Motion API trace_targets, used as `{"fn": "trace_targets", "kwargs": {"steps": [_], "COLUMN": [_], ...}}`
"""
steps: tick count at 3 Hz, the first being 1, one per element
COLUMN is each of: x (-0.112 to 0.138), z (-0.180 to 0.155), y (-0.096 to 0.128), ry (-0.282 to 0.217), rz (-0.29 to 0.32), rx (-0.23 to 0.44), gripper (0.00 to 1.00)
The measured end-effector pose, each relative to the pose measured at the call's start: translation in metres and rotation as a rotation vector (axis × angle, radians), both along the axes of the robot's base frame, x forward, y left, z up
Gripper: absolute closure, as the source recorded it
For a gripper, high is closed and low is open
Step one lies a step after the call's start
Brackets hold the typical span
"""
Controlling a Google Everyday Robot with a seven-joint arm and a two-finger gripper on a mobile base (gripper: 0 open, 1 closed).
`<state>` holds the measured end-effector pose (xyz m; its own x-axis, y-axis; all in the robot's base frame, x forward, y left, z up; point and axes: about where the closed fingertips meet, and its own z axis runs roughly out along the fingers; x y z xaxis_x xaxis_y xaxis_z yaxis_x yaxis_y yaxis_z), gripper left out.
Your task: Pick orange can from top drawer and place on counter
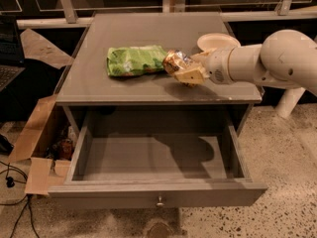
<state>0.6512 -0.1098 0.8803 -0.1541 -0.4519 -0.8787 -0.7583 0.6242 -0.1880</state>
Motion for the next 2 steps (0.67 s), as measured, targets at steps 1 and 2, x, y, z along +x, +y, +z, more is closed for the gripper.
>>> {"fn": "trace_targets", "kwargs": {"steps": [1,2], "x": [0.0000,0.0000], "z": [0.0000,0.0000], "y": [0.0000,0.0001], "ry": [0.000,0.000], "rz": [0.000,0.000], "rx": [0.000,0.000], "gripper": [0.13,0.00]}}
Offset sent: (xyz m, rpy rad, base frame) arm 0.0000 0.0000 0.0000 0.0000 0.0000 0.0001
